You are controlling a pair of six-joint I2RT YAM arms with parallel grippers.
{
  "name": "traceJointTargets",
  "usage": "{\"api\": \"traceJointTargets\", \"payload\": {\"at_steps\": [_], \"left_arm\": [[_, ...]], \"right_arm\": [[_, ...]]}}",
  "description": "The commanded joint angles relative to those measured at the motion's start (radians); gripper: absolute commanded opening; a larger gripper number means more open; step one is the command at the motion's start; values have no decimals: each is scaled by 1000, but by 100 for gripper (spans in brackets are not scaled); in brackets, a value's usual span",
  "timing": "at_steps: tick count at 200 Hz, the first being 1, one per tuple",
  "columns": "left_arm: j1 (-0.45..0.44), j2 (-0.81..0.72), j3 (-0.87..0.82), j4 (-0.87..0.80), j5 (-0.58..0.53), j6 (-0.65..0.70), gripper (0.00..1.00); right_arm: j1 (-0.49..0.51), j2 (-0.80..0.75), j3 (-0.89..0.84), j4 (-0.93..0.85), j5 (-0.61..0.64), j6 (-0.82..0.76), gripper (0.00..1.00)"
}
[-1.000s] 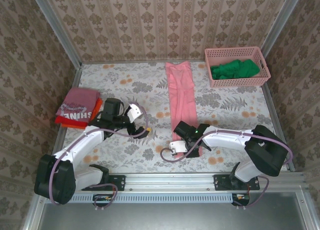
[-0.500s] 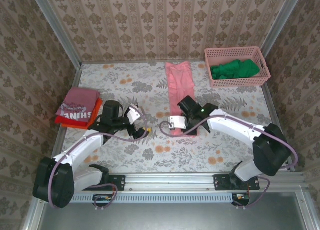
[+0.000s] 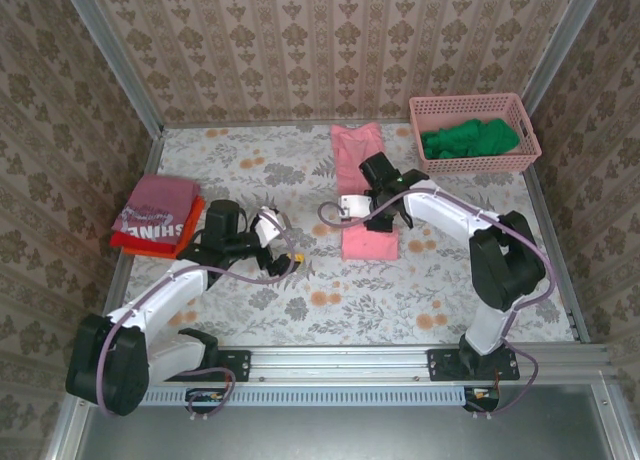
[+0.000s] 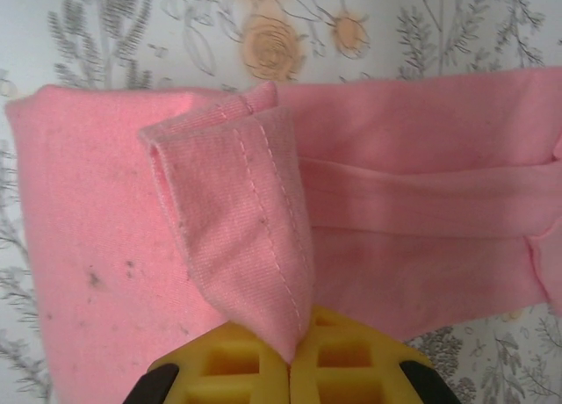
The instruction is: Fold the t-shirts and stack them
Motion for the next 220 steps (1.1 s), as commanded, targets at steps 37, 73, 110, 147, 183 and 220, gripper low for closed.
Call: {"api": "traceJointTargets", "payload": {"at_steps": [37,73,110,147,183,220], "left_arm": [[-5,59,4,129,19,-44,100],[-4,70,9,127,14,-43,100],[-7,75,13,128,14,-42,100],[-8,89,25,127,14,-41,100],[-12,101,31,126,10,-41,100],[-14,101,32,122,7,-43,100]], "right_arm": [[-49,119,146,50,-42,-62,0],[-66,189,216,49,-45,-77,0],[-85,248,256,71,-48,-82,0],[-96,303,317,71,-47,-81,0],[-100,339,361,71,-49,-83,0],[-102,356,386,78,-42,-82,0]]}}
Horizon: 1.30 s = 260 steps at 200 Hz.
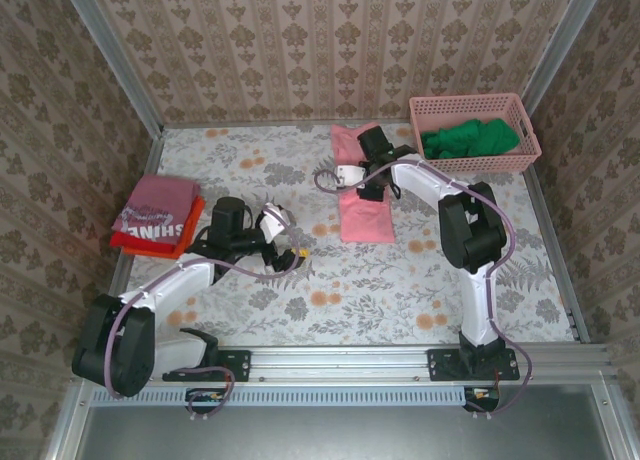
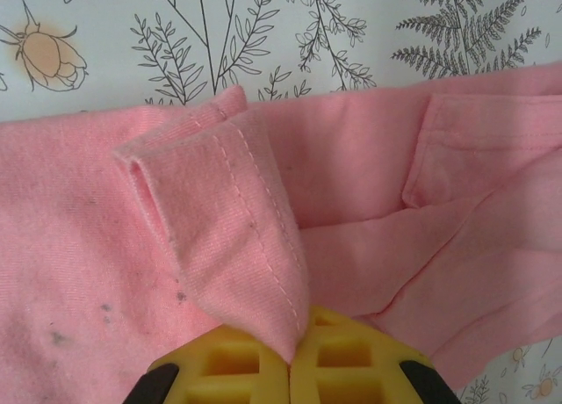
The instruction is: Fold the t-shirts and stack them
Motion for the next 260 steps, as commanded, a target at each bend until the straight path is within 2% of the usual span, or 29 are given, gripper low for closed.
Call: {"api": "traceJointTargets", "payload": {"at_steps": [1,48,63,146,176,194,198,239,260], "left_arm": [[-5,4,29,15,7,-5,100],[-6,9,39,-4,6,-5,100],[-5,9,43,-15,7,-5,100],[-5,9,51,-26,3,-9,100],[-5,6,56,-34,2,-11,100],[-5,0,54,-37,2,-13,100],[-5,-1,52,-36,2,-14,100],[-7,-5,49,-25,-3,-24,100],[-7,10,48,33,-56,-73,100]], "right_arm": [[-5,20,38,10,-18,-13,0],[-9,61,72,16,27,-13,0],[-10,67,73,24,30,-6,6],[-12,106,115,24,88,-1,6],[-14,85,111,60,74,37,29],[-16,32,78,108,48,67,56],[-18,20,67,122,45,70,59],[-26,-117,-110,265,31,126,61],[-25,-223,-257,346,-15,163,61]]}}
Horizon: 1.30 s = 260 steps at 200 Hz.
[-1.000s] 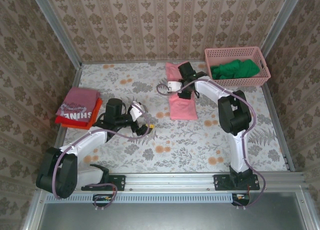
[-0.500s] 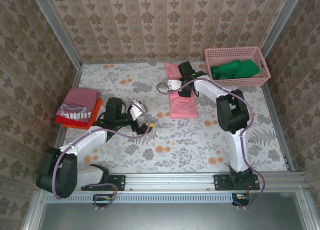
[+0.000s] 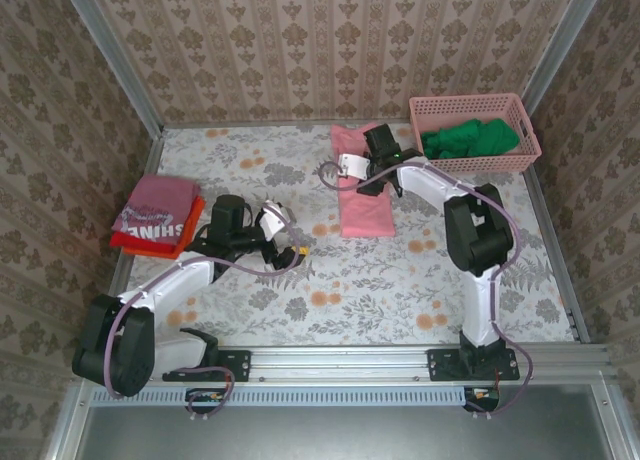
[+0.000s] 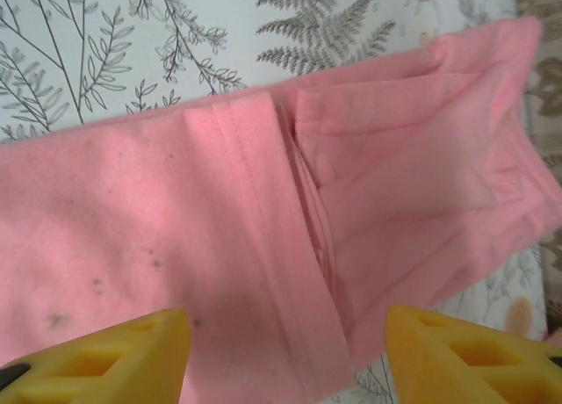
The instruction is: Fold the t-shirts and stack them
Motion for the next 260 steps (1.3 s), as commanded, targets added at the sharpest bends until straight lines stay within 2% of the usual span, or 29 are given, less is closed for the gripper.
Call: {"api": "traceJointTargets", "payload": {"at_steps": [1,28,61,81,116,132,147,173,184,189,200,211,227,237,260], "left_arm": [[-7,9,26,55,-44,-60,100],[0,39,36,79,-61,-75,100],[15,42,34,87,-46,-65,100],[23,42,36,93,-36,-62,100],[26,43,40,93,-22,-72,100],[27,30,32,88,-25,-78,100],[27,15,17,91,-31,-81,100],[29,-1,4,91,-53,-86,100],[30,0,7,93,-61,-105,100],[32,2,10,97,-98,-115,100],[34,8,14,115,-130,-153,100],[35,19,16,151,-177,-219,100],[37,48,22,221,-263,-358,100],[39,78,44,246,-327,-508,100],[35,181,184,91,-418,-799,100]], "right_arm": [[-4,-139,-134,116,-70,65,61],[28,-295,-337,120,-174,54,62],[90,-382,-493,37,-176,-21,62],[113,-365,-526,61,-147,-18,62],[126,-259,-487,86,-105,-27,60],[127,-215,-483,129,-49,-35,58],[125,-181,-486,172,6,-44,52],[130,-142,-487,189,28,-47,42],[136,-142,-490,183,32,-44,28],[139,-146,-492,175,31,-42,20],[145,-161,-499,150,19,-38,8],[153,-182,-507,119,8,-29,2],[164,-227,-518,55,-19,-6,0],[173,-263,-533,26,-33,15,0],[200,-345,-567,-30,-55,67,0]]}}
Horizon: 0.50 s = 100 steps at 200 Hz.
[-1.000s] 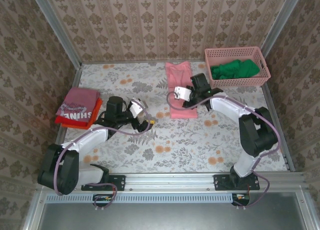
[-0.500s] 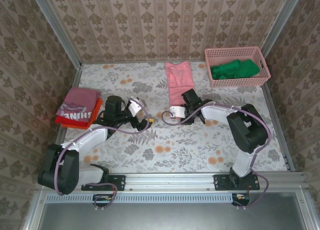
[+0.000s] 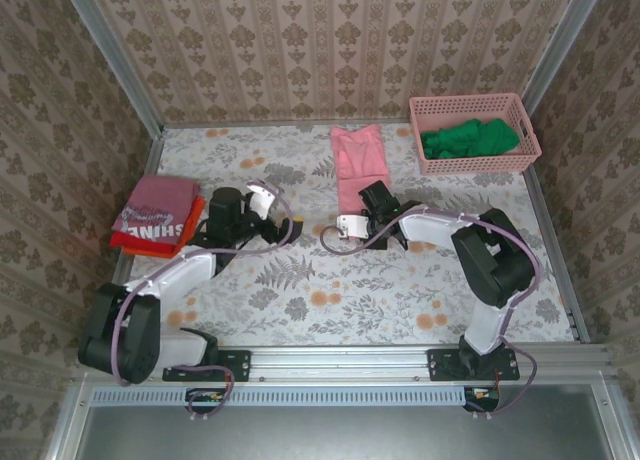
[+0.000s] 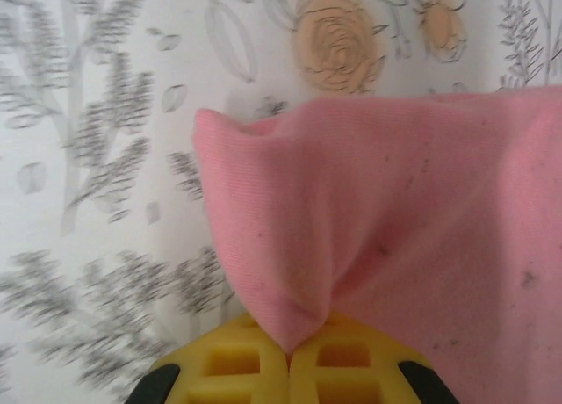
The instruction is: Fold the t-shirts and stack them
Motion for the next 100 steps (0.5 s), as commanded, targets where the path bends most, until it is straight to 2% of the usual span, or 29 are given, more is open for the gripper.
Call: {"api": "traceJointTargets", "payload": {"at_steps": [1,13,46,62,64,100], "left_arm": [[3,89,142,-75,-146,-380,100],[-10,153,195,-108,-153,-506,100],[-53,330,273,-18,-168,-801,98],[-67,422,355,-63,-165,-857,92],[-89,434,367,-74,-162,-859,91],[-146,592,540,-198,-137,-873,69]], "right_arm": [[33,-102,-42,-131,-35,66,0],[53,-139,-62,-152,-35,90,0],[108,-236,-110,-206,-29,165,0],[135,-279,-124,-231,-38,195,0],[137,-283,-126,-235,-41,198,0],[154,-362,-153,-276,-84,236,0]]}}
